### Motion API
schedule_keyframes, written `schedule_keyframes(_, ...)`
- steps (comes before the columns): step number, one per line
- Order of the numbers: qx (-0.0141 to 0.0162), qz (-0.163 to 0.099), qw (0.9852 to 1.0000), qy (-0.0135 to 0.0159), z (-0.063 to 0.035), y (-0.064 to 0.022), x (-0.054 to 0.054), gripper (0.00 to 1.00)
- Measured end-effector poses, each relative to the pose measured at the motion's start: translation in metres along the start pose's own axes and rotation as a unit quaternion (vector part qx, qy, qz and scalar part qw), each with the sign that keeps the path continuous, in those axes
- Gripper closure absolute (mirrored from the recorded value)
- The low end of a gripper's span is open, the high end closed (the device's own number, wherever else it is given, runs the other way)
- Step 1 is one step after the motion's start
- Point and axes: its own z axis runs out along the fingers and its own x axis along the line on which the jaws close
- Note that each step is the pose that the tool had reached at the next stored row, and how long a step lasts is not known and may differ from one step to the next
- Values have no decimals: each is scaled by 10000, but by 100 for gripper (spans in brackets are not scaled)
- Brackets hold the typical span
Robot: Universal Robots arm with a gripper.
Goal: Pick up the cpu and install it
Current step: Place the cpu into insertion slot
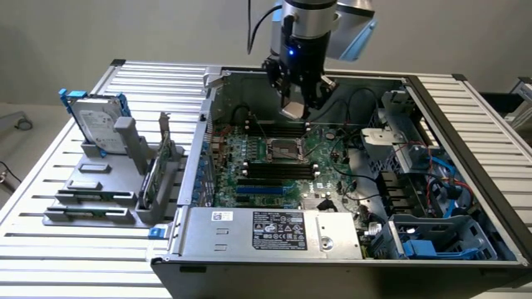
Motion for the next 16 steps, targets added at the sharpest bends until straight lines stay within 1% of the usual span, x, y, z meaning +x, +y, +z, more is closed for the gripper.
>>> schedule_keyframes(2, -5, 178, 9998, -22, 28, -4, -1, 45)
schedule_keyframes(4, -11, 356, 9994, -45, 60, -7, -2, 45)
schedule_keyframes(8, -23, 721, 9974, -90, 125, -16, -4, 45)
schedule_keyframes(10, -29, 902, 9959, -113, 157, -20, -5, 45)
schedule_keyframes(12, -34, 1079, 9941, -135, 189, -24, -6, 45)
schedule_keyframes(16, -45, 1433, 9895, -179, 239, -30, -8, 45)
